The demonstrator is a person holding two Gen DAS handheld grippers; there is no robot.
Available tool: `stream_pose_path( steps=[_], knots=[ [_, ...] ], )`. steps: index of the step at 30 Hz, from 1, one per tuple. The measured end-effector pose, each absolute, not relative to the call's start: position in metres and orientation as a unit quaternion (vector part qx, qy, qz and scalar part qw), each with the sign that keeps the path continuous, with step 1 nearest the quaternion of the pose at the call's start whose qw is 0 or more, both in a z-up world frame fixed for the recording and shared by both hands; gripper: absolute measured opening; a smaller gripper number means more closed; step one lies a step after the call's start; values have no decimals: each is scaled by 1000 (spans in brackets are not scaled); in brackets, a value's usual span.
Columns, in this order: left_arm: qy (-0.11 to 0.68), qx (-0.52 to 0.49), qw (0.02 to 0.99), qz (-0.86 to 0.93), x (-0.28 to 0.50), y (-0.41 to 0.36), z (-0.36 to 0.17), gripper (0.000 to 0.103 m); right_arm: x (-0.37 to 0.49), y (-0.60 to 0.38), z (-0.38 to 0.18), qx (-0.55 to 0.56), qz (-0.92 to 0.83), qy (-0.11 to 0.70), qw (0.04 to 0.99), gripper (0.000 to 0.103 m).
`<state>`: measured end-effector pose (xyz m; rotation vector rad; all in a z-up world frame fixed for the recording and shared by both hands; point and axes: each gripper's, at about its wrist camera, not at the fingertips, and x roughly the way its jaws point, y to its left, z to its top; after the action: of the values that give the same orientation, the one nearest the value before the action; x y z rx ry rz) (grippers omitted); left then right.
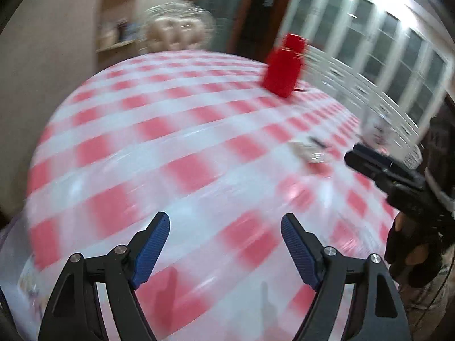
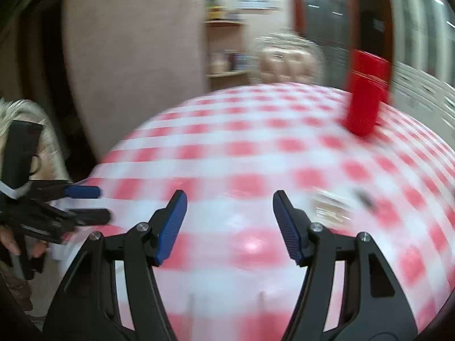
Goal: Organize snacks
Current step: 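Move both grippers back over the table, then grasp the white nut packet with the left gripper while the right gripper grasps the dark bar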
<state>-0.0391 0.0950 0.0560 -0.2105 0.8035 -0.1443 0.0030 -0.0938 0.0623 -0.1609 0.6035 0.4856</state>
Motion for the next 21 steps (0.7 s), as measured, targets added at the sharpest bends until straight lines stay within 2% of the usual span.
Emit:
stream_pose_path(
  steps=[4, 8, 15, 21],
  knots=[
    [397, -88, 907, -112, 17, 38, 49, 84, 17, -185, 58, -23, 146, 307, 940, 66],
    [407, -81, 899, -141, 67, -7, 35, 84, 35, -232, 54, -8, 97, 330, 939, 66],
    [434, -67, 886, -145, 114, -49, 17, 84, 72, -246, 37, -83, 91, 373, 920, 66],
    [448, -93, 877, -145, 150, -71, 10, 84, 82, -268, 32, -27, 92, 380, 920, 66]
  ],
)
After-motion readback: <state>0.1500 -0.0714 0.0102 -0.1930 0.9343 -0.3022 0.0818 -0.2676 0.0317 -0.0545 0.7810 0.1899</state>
